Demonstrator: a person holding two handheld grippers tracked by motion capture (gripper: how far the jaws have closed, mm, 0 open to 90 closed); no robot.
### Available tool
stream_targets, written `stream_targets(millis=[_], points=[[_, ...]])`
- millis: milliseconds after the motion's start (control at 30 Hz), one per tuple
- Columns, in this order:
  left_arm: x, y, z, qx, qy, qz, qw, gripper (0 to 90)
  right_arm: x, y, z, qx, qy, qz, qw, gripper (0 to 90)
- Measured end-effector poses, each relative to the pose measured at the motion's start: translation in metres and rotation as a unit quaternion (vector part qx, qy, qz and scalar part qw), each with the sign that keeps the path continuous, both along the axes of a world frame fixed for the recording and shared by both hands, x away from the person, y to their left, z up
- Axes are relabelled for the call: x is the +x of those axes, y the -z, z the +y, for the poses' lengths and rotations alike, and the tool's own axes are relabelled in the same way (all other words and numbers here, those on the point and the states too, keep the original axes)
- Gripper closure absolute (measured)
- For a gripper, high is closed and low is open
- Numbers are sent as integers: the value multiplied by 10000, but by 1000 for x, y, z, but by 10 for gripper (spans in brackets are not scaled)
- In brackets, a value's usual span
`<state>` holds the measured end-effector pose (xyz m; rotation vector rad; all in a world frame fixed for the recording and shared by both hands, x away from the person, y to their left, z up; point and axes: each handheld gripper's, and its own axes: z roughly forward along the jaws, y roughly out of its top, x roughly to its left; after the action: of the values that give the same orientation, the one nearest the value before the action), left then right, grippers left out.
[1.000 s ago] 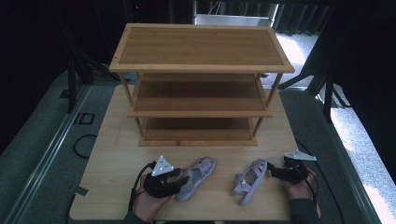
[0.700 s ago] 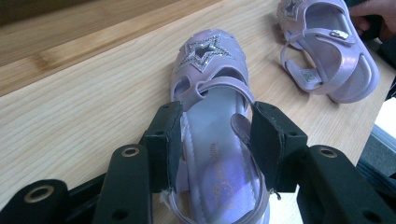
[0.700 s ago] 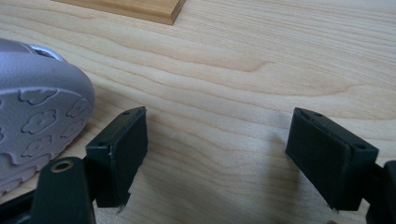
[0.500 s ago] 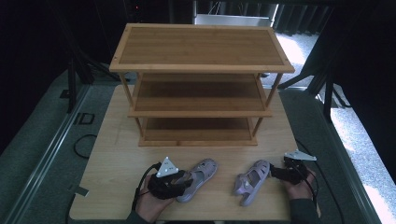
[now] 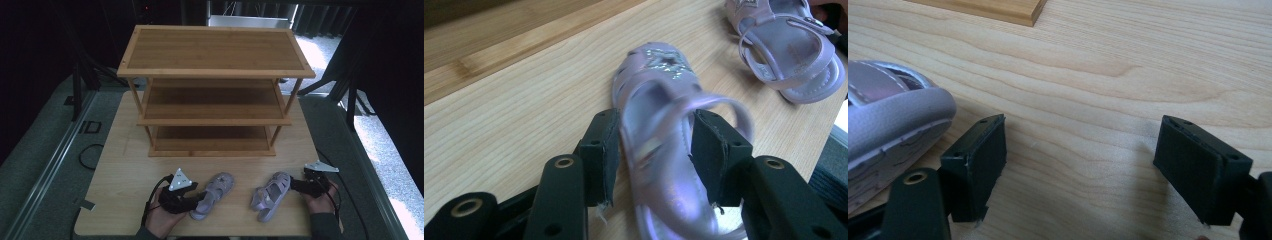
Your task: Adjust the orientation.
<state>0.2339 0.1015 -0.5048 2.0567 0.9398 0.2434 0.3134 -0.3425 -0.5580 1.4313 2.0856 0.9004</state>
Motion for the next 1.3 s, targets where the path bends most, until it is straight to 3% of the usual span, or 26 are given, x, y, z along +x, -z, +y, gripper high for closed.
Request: stream_targets(millis=[500,833,1100,1300], points=[[7,10,-9,156,177,101,9997,569,0,0,0,0,0,0,10000,203],[15,16,-16,137,394,178,9990,618,0,0,0,1,1,1,10000,203],[18,19,-15,136,474,168,9986,764,0,0,0,0,-1,0,10000,203],[19,17,-14,78,492,109,9987,791,0,0,0,1,0,1,10000,203]])
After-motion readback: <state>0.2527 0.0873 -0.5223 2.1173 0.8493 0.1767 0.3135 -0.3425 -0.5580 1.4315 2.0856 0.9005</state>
